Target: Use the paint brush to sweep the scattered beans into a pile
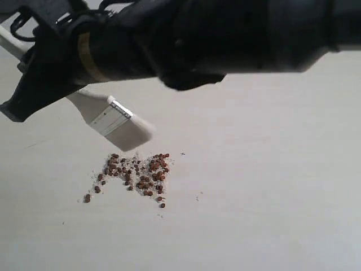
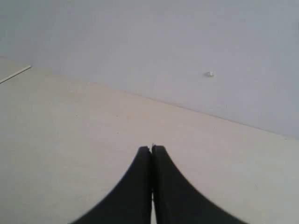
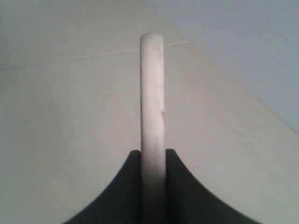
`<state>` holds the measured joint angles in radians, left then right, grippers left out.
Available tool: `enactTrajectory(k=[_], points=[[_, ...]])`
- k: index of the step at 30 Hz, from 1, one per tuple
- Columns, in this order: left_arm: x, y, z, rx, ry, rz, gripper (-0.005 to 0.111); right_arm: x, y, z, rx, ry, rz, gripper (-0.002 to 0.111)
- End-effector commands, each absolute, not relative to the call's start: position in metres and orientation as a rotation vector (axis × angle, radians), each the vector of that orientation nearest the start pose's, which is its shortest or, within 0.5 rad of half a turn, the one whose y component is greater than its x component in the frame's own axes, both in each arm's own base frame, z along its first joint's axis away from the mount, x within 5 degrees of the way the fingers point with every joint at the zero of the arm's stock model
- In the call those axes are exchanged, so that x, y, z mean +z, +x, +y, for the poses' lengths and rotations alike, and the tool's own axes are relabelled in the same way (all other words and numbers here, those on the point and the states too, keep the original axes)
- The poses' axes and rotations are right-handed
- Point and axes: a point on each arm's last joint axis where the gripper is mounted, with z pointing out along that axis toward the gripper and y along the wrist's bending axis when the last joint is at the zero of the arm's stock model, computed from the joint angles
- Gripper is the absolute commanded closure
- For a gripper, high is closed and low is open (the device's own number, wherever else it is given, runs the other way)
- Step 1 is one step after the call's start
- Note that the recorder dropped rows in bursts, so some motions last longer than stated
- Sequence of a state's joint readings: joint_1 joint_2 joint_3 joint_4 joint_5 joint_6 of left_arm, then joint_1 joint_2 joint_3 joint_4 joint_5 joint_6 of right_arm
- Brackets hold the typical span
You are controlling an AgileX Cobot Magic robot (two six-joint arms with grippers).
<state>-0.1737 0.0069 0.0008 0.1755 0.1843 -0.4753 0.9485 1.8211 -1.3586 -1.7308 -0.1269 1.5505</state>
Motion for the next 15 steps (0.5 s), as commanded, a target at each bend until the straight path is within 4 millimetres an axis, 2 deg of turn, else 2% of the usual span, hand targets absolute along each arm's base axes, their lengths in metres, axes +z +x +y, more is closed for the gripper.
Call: enactTrajectory(k=[1, 5, 7, 8, 10, 15], points=[[0.197, 0.056, -0.007, -0.341, -0.127, 1.667, 0.107, 0.299, 0.243, 0.338, 0.951, -1.271, 1.547, 0.108], [0.197, 0.056, -0.007, -0.341, -0.127, 1.667, 0.107, 0.310, 0.239, 0.321, 1.336, -1.396, 1.232, 0.108], [0.197, 0.056, -0.007, -0.341, -0.127, 1.667, 0.107, 0.307, 0.240, 0.312, 1.459, -1.449, 1.081, 0.108], [0.197, 0.056, -0.007, -0.341, -0.127, 1.667, 0.107, 0.302, 0.247, 0.309, 1.434, -1.448, 1.081, 0.108], [0.197, 0.056, -0.007, -0.341, -0.127, 1.667, 0.107, 0.289, 0.248, 0.307, 1.433, -1.456, 1.113, 0.108], [0.197, 0.056, -0.007, -0.339, -0.128, 1.671, 0.107, 0.254, 0.242, 0.300, 1.391, -1.509, 1.114, 0.108]])
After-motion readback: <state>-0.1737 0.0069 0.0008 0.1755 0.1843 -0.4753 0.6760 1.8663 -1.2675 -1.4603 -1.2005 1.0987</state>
